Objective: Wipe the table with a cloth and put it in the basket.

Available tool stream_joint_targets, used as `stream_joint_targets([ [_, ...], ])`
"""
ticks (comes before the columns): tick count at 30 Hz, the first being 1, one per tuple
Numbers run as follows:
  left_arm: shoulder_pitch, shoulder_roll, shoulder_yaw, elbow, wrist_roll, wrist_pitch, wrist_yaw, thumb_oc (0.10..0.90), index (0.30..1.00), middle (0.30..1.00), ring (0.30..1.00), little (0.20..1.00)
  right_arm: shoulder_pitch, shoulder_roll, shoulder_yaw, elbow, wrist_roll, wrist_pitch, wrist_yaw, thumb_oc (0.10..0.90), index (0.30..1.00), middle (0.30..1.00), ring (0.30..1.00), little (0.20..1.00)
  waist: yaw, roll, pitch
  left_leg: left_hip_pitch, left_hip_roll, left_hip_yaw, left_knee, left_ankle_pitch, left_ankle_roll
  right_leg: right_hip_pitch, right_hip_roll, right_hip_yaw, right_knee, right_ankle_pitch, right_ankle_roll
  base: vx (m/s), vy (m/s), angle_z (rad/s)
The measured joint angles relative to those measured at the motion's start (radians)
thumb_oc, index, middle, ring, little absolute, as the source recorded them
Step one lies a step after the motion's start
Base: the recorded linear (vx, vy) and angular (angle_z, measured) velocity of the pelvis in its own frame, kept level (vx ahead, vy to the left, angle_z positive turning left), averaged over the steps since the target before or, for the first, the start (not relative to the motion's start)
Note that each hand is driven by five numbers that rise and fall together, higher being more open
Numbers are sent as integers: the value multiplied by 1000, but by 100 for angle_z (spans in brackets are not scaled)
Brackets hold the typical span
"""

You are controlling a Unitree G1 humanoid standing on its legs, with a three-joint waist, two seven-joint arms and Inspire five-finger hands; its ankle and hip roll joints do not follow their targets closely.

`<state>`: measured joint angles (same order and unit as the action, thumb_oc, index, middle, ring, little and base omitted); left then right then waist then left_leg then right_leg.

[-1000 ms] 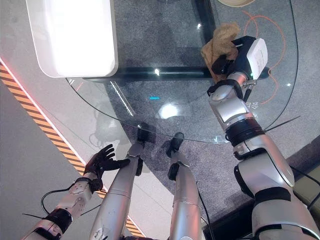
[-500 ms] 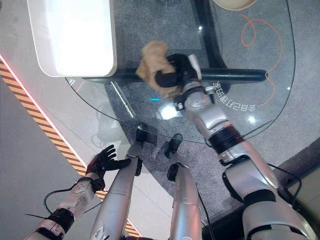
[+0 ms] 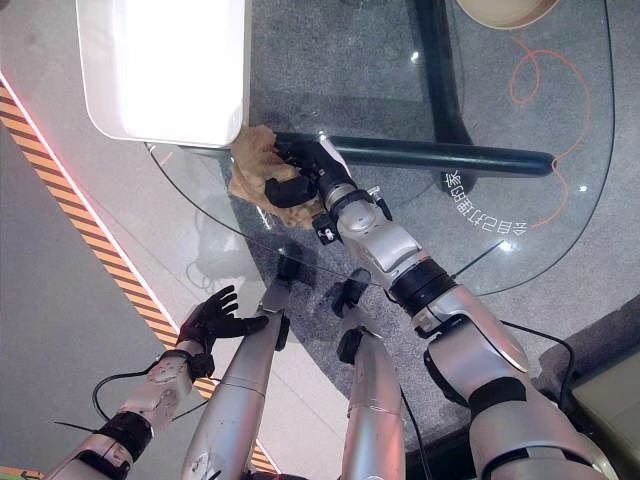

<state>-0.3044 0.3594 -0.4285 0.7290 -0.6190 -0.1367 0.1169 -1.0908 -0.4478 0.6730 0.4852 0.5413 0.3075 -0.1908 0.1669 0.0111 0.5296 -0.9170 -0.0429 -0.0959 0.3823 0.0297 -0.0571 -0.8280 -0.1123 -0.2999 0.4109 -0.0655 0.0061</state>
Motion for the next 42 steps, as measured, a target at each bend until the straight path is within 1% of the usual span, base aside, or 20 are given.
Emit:
stream_joint_targets([
  [10, 0, 0, 0, 0, 0, 0, 0, 800, 900, 900, 900, 900, 0, 4, 1, 0, -9, 0, -13, 100, 300, 300, 300, 200, 0, 0, 0, 0, 0, 0, 2, 1, 2, 0, 0, 0, 0, 0, 0, 0, 0, 0],
  [14, 0, 0, -1, 1, 1, 0, 1, 800, 900, 900, 900, 900, 6, 16, -5, 13, 45, -13, -91, 100, 300, 300, 300, 200, 0, 0, 0, 6, 0, 1, 5, 5, 4, 5, -1, 0, 1, 0, 0, 0, 0, 0],
  [20, 0, 1, 0, 6, 2, -9, 32, 800, 900, 900, 900, 900, 38, 11, -36, 23, 52, -52, -163, 100, 300, 300, 300, 200, 3, 0, 0, 17, 0, 0, 20, 5, 4, 22, 0, 0, 4, 0, 0, -17, -32, 0],
  [21, 1, 1, -1, 12, 2, -16, 49, 800, 900, 900, 900, 900, 42, 10, -46, 39, 52, -58, -169, 100, 300, 300, 300, 200, 2, 0, 0, 26, -1, 1, 20, 5, 4, 31, -1, 0, 4, 1, 1, -23, -41, 0],
  [24, 12, 2, 8, 19, 3, -72, 142, 800, 900, 900, 900, 900, 47, -12, -89, 58, 51, -61, -191, 100, 300, 300, 300, 200, 0, -1, 1, 44, -1, 4, 19, 4, 4, 47, -2, 4, 4, 3, 4, -17, -43, -2],
  [27, 34, 6, 54, 8, 19, -132, 263, 800, 900, 900, 900, 900, 62, -44, -141, 58, 50, -81, -219, 100, 300, 300, 300, 200, -4, -3, 2, 52, -1, 8, 19, 5, 6, 52, -1, 8, 5, 8, 4, -15, -56, -4],
  [30, 52, 25, 90, -17, 60, -164, 335, 800, 900, 900, 900, 900, 92, -73, -171, 58, 50, -85, -232, 100, 300, 300, 300, 200, -6, -8, 5, 74, 0, 10, 16, 5, 7, 72, -1, 10, 4, 8, 4, -9, -61, -1],
  [33, 74, 61, 109, -101, 111, -181, 390, 800, 900, 900, 900, 900, 139, -93, -200, 52, 50, -89, -235, 100, 300, 300, 300, 200, -5, -14, 7, 101, 1, 15, 12, 5, 9, 95, -1, 14, 2, 8, 4, -58, -77, -3],
  [34, 78, 66, 115, -125, 130, -196, 405, 800, 900, 900, 900, 900, 151, -96, -206, 50, 50, -89, -235, 100, 300, 300, 300, 200, -7, -18, 7, 107, 2, 22, 7, 9, 14, 97, -1, 19, 3, 9, 4, -84, -61, -7],
  [37, 79, 88, 127, -228, 178, -199, 443, 800, 900, 900, 900, 900, 188, -98, -244, 19, 50, -91, -236, 100, 300, 300, 300, 200, -8, -24, 10, 114, 1, 31, -16, 19, 21, 90, -3, 30, -2, 14, 5, -15, -53, -7],
  [39, 78, 94, 132, -274, 234, -202, 463, 800, 900, 900, 900, 900, 218, -98, -252, -2, 50, -91, -236, 100, 300, 300, 300, 200, -12, -24, 10, 120, 1, 35, -18, 19, 22, 95, -3, 35, -4, 15, 6, -14, -51, -6],
  [40, 78, 107, 126, -311, 297, -195, 486, 800, 900, 900, 900, 900, 252, -98, -265, -39, 50, -91, -236, 100, 300, 300, 300, 200, -14, -25, 10, 127, 1, 37, -22, 19, 22, 103, -1, 36, -12, 17, 6, -8, -48, -2],
  [42, 80, 129, 124, -355, 367, -191, 506, 800, 900, 900, 900, 900, 292, -100, -265, -86, 49, -92, -232, 100, 300, 300, 300, 200, -17, -28, 12, 141, 2, 39, -28, 20, 23, 113, -1, 37, -15, 20, 6, -1, -33, -2],
])
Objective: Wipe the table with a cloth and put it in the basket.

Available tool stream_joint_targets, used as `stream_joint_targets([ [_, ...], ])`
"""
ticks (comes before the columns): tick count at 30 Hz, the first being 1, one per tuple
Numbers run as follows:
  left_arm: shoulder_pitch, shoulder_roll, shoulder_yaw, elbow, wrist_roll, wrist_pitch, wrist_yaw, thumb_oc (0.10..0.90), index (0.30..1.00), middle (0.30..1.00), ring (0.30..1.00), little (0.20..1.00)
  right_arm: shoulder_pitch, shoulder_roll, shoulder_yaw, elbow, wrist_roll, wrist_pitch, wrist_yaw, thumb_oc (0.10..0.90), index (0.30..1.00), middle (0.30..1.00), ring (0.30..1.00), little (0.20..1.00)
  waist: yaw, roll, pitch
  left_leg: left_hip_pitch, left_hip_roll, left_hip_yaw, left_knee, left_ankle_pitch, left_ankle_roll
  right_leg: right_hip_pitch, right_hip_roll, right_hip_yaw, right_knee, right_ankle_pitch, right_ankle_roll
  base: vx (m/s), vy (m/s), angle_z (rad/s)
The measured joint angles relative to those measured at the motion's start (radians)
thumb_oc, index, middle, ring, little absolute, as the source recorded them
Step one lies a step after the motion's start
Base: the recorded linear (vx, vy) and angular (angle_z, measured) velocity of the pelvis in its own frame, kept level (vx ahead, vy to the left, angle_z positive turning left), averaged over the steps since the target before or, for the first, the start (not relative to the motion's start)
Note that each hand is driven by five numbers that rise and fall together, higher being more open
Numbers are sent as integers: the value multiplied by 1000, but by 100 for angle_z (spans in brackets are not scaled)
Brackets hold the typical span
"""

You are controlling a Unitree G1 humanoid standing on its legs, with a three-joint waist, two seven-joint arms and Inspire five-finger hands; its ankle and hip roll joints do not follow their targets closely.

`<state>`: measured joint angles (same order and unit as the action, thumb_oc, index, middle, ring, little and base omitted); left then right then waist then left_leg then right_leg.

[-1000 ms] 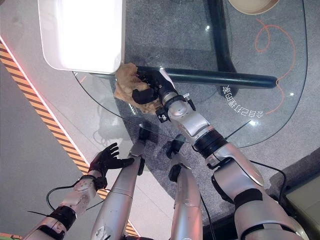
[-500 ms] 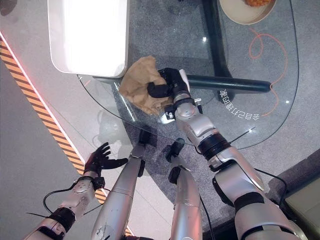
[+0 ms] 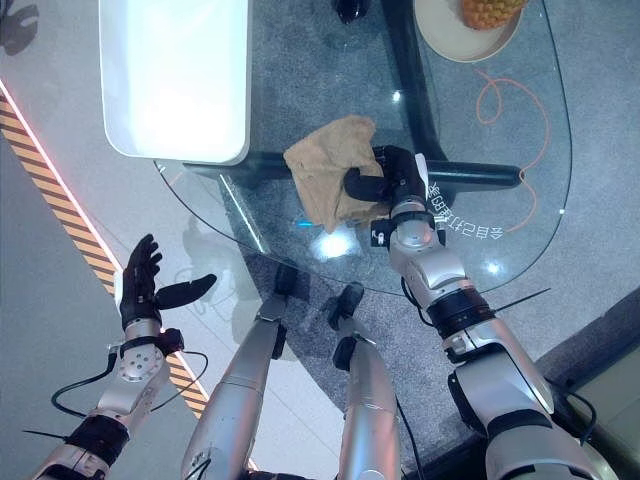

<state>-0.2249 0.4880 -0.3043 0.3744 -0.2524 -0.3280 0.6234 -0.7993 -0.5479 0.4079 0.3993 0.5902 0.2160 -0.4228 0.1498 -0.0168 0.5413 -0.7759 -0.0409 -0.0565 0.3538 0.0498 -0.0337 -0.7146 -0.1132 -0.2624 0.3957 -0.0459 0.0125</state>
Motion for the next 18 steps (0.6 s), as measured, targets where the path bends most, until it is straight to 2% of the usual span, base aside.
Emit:
stream_joint_targets([
  [4, 2, 18, 0, -54, 52, 0, 26, 800, 900, 900, 900, 900, 65, -5, 0, -85, -7, 0, 19, 100, 300, 300, 300, 200, -1, -2, 1, 34, 1, 15, -10, -1, 4, 26, 0, 14, -7, 0, 1, -4, -30, -8],
  [11, 9, 42, -5, -147, 91, 0, 19, 800, 900, 900, 900, 900, 152, -16, 0, -239, -43, -13, 83, 100, 300, 300, 300, 200, -34, -7, 1, 65, 0, 23, -35, 2, 7, 45, 0, 23, -16, 1, 3, -1, -12, -2],
  [18, 7, 51, -68, -165, 197, 0, 19, 800, 900, 900, 900, 900, 197, -16, 1, -315, -36, -54, 168, 100, 300, 300, 300, 200, -45, -7, 1, 80, 1, 40, -56, 3, 8, 44, 2, 40, -20, 1, 3, -7, 1, -5],
])
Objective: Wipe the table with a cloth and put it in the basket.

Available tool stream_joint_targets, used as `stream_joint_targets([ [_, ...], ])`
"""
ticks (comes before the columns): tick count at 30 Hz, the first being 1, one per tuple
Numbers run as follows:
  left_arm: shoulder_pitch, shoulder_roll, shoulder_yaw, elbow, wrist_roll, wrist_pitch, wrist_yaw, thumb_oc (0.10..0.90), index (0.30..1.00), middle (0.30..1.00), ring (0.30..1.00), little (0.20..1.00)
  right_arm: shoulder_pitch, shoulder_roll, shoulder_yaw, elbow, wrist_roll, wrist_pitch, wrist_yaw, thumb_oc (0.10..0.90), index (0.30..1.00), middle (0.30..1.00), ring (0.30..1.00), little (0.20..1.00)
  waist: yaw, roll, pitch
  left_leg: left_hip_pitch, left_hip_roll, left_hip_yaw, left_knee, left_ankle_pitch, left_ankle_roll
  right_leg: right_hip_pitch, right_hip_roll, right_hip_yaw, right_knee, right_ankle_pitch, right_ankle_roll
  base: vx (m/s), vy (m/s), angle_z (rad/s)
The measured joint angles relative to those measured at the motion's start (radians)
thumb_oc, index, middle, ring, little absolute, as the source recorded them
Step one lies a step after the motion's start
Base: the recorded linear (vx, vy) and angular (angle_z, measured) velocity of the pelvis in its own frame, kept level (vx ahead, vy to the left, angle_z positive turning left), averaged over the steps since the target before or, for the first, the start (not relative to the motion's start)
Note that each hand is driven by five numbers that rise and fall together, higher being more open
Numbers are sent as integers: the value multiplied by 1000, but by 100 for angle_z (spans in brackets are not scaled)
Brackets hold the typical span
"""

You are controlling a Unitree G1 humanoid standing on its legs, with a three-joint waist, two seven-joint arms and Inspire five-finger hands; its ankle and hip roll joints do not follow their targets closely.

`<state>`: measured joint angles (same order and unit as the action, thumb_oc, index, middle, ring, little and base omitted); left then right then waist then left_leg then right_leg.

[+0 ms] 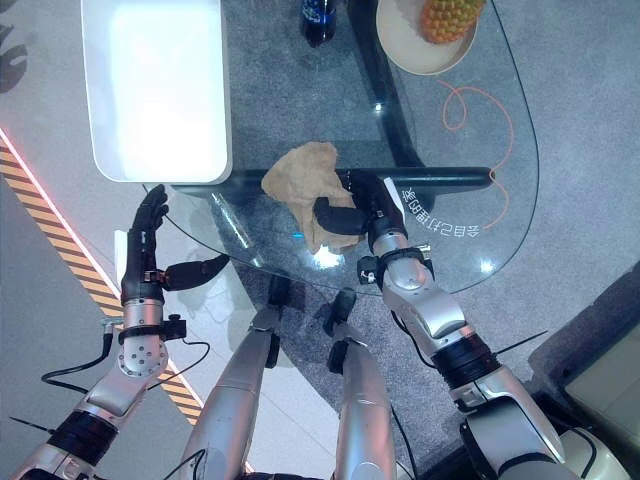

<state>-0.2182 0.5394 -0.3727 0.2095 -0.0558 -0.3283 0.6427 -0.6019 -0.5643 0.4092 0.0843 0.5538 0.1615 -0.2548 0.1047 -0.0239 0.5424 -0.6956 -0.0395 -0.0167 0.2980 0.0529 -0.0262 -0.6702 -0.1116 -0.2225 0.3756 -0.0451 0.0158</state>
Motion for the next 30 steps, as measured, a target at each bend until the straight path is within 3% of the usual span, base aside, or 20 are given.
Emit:
stream_joint_targets([
  [10, -66, 28, -13, -6, 32, -2, -24, 800, 900, 900, 900, 900, -15, -6, 16, -74, 8, -1, 84, 100, 300, 300, 300, 200, -1, 0, 0, 9, 1, 10, -2, 0, 0, 1, 5, 12, 1, -1, 1, -2, -1, -3],
  [15, -94, 40, -48, -6, 32, -6, -41, 800, 900, 900, 900, 900, -34, -31, 79, -113, 29, 8, 144, 100, 300, 300, 300, 200, -1, 0, 0, 9, 1, 10, -2, 0, 0, 0, 5, 13, 3, -1, 1, 0, 0, 0],
  [20, -132, 37, -72, -9, 32, -7, -41, 800, 900, 900, 900, 900, -60, -21, 164, -116, 66, 31, 209, 100, 300, 300, 300, 200, 1, 0, 0, 8, 0, 8, -7, 0, 0, -2, 6, 12, 4, -2, 2, -1, -7, 0],
  [30, -143, 41, -76, -3, 33, -6, -42, 800, 900, 900, 900, 900, -155, -32, 225, -117, 66, 105, 247, 100, 300, 300, 300, 200, 5, 0, 0, 9, -2, 5, -18, 7, -1, -5, 4, 10, 2, -3, 4, 0, 0, 0],
])
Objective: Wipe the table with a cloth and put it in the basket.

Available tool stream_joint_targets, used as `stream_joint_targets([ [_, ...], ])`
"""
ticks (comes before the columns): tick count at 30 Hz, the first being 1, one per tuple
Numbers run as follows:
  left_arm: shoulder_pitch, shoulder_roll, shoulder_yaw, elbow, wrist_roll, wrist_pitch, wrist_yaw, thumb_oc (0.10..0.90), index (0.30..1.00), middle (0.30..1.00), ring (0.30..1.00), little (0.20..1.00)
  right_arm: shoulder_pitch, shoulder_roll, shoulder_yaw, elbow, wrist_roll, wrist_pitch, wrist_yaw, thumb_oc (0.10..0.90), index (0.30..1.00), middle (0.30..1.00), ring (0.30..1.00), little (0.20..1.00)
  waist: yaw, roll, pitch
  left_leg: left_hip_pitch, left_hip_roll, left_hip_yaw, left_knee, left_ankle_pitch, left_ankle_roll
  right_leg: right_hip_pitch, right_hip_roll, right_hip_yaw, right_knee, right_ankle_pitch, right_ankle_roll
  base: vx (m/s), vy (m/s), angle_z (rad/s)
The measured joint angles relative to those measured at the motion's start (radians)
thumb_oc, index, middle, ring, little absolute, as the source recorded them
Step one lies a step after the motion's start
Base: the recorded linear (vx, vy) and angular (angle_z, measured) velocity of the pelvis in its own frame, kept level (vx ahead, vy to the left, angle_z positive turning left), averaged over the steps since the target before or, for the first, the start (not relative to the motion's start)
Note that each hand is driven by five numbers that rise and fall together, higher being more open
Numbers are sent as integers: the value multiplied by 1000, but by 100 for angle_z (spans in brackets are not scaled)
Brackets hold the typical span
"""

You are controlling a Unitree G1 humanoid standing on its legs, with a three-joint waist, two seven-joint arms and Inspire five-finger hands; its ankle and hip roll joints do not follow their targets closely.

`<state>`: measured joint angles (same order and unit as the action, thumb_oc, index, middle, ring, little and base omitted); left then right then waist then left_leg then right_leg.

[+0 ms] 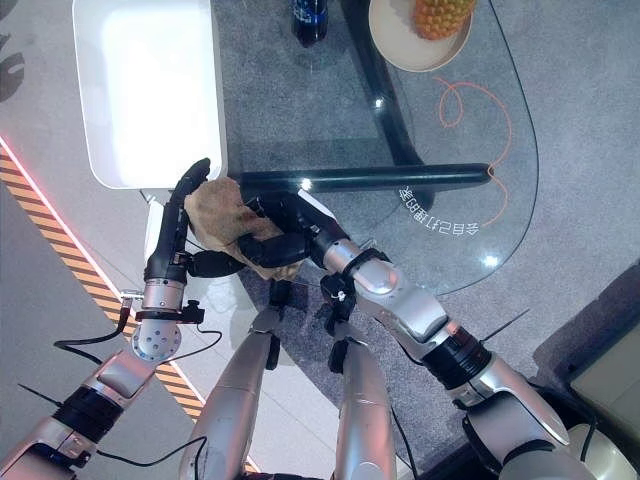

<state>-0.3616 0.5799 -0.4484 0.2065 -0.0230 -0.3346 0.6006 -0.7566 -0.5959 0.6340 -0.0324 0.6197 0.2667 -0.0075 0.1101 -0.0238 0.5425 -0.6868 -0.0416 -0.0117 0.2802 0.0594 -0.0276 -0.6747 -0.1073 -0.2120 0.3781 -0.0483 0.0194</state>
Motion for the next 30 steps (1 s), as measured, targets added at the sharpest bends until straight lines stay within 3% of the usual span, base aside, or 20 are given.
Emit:
stream_joint_targets([
  [7, -4, 22, -9, 9, 0, 0, -26, 800, 900, 900, 900, 900, -17, -3, 23, 0, -1, 4, 4, 100, 300, 300, 300, 200, 11, 0, 0, 2, -1, -1, 0, 4, -2, 1, -1, 0, 2, 0, 0, 0, 0, 0],
  [13, -8, 34, -9, 10, -6, 10, -113, 800, 900, 900, 900, 900, -20, -6, 29, 0, -21, 4, 4, 100, 300, 300, 300, 200, 23, 0, 0, 3, -1, -2, -1, 8, -2, 1, -2, -1, 5, 1, -1, -1, 21, 1],
  [16, -47, 51, -16, 10, -44, 57, -234, 800, 900, 900, 900, 900, -45, -39, 49, 0, -41, 5, 5, 100, 300, 300, 300, 200, 24, 0, 0, 2, -4, -2, -3, 11, -2, -2, -10, -2, 9, 1, -1, 0, 0, 0],
  [21, -205, 64, -56, 10, -196, 227, -382, 800, 900, 900, 900, 900, -109, -58, 30, 15, -123, 28, 5, 100, 300, 300, 300, 200, 2, 0, 0, -1, -12, 0, -2, 15, 2, -10, -14, 0, 23, 0, 0, 8, 27, 1],
  [22, -224, 63, -59, 14, -223, 235, -390, 800, 900, 900, 900, 900, -122, -59, 27, 16, -141, 31, 5, 100, 300, 300, 300, 200, -7, 0, 0, -1, -13, 1, -2, 15, 3, -10, -14, 1, 22, 1, 1, -15, 44, -1],
  [24, -245, 62, -76, 43, -273, 211, -401, 800, 900, 900, 900, 900, -136, -74, 24, 15, -160, 31, 8, 100, 300, 300, 300, 200, -15, 0, 0, 1, -13, 2, -3, 16, 4, -10, -15, 6, 20, 2, 3, -29, 52, -5],
  [27, -180, 68, -87, 67, -280, 90, -426, 800, 900, 900, 900, 900, -126, -107, 32, -1, -160, 30, 57, 100, 300, 300, 300, 200, -25, 0, 0, 3, -14, 3, -14, 17, 5, -10, -16, 5, 14, 2, 3, -18, 41, -1],
  [28, -152, 68, -91, 67, -281, 66, -433, 701, 815, 815, 815, 801, -118, -114, 39, -5, -163, 30, 73, 100, 300, 300, 300, 200, -26, 0, 0, 3, -14, 5, -17, 17, 5, -10, -16, 5, 11, 2, 3, 0, 0, 0],
  [29, -131, 68, -93, 67, -280, 51, -436, 701, 815, 815, 815, 801, -112, -118, 46, -10, -169, 30, 82, 100, 300, 300, 300, 200, -26, 0, 0, 3, -13, 5, -18, 17, 5, -10, -17, 5, 9, 2, 3, 0, 0, 0],
  [30, -114, 70, -95, 68, -280, 40, -438, 429, 582, 582, 582, 529, -107, -119, 55, -12, -172, 30, 87, 100, 300, 300, 300, 200, -26, 0, 0, 3, -12, 5, -19, 17, 5, -10, -18, 4, 7, 2, 3, 0, 0, 0],
])
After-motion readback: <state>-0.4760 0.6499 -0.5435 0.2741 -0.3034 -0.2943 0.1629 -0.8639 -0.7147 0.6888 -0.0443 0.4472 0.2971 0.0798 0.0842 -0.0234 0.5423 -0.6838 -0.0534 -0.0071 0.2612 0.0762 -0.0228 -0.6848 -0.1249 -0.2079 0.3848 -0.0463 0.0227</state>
